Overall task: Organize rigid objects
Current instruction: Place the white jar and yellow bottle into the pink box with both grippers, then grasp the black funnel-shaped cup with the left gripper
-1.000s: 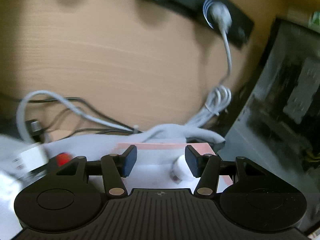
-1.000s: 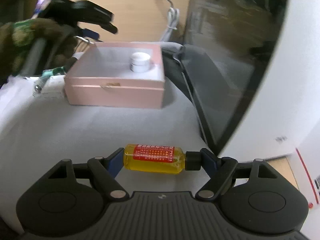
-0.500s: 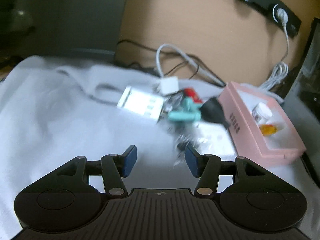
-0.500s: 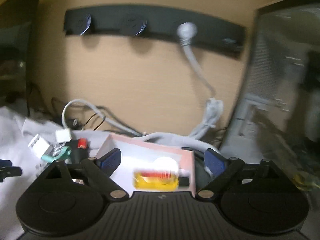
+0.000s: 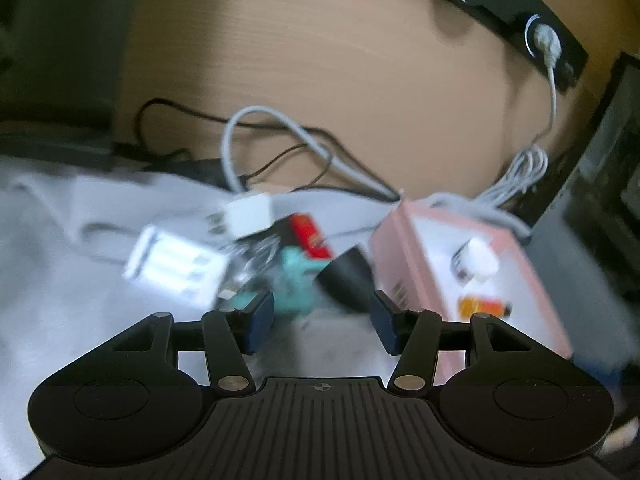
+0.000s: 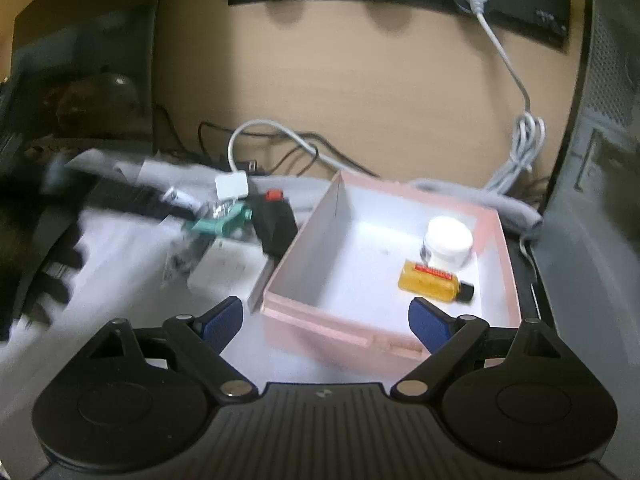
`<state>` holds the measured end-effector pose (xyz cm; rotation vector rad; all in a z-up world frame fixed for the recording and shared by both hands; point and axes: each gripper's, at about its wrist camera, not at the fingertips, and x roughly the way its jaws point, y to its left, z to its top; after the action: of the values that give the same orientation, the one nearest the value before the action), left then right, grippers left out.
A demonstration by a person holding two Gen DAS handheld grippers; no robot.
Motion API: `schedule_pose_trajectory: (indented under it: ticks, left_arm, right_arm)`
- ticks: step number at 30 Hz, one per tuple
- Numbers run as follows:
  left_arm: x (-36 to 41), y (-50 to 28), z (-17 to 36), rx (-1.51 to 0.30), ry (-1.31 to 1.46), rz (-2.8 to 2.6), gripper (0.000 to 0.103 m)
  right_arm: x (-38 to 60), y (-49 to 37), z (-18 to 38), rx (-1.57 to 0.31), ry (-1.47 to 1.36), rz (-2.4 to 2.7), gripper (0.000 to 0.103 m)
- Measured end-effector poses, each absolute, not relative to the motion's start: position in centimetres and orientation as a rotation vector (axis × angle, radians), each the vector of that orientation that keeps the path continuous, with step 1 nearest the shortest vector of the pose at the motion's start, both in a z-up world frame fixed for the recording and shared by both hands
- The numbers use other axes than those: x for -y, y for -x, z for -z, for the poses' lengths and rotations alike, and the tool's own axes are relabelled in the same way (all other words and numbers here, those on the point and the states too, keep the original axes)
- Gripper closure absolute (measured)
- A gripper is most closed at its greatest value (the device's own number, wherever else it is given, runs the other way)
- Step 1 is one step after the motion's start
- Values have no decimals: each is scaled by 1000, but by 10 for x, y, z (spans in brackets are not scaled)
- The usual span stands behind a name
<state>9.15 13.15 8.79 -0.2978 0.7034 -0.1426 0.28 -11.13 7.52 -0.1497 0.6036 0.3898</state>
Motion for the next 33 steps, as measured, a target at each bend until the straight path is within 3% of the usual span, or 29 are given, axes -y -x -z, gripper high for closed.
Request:
schedule_pose_trajectory:
  ticks: [16, 33]
  left_arm:
    - [-94, -171, -48, -905, 327, 41, 47]
    - [-108, -139, -45, -800, 337, 130, 51]
  right_arm:
    - [117, 15, -56, -673, 128, -311, 12]
    - [142, 25, -37, -759, 104, -211, 12]
